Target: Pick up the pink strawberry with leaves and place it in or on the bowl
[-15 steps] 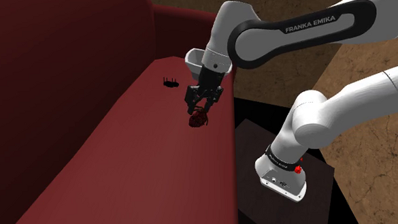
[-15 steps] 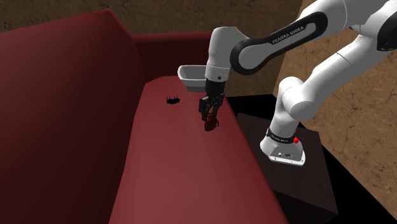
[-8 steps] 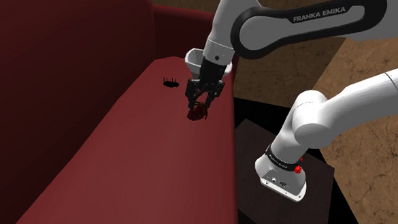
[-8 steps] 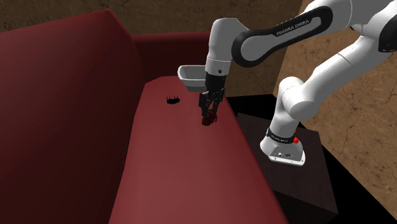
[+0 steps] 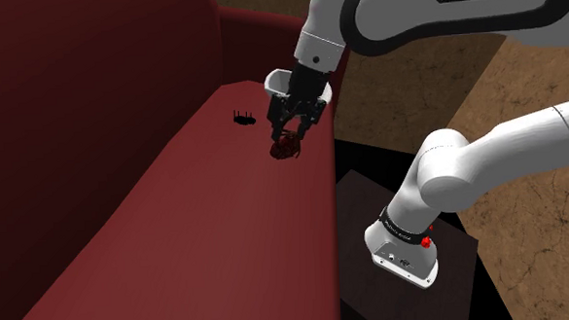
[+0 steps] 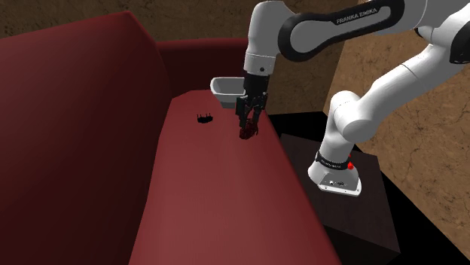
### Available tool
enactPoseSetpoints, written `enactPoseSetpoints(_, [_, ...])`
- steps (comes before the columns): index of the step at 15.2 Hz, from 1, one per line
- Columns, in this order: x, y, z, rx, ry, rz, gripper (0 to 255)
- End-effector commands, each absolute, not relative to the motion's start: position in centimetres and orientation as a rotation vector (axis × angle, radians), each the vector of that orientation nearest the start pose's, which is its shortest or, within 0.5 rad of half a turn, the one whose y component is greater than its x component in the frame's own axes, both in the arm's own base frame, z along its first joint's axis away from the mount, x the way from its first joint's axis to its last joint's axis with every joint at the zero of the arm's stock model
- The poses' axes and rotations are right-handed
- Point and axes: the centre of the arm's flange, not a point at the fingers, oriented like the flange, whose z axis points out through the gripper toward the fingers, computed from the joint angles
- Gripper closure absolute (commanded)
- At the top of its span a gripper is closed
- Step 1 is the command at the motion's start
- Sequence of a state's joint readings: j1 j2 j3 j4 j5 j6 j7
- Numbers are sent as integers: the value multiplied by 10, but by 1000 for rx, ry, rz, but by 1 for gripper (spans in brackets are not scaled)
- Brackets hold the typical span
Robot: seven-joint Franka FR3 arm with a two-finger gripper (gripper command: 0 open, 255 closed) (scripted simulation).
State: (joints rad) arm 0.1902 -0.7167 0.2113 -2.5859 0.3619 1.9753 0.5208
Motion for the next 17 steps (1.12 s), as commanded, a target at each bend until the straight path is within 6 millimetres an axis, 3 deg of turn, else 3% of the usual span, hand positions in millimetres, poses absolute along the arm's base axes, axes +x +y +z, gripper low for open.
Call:
enactPoseSetpoints(1, [312,161,501,-2886,422,-11,255])
enactPoseSetpoints(17, [312,161,585,-2886,422,-11,255])
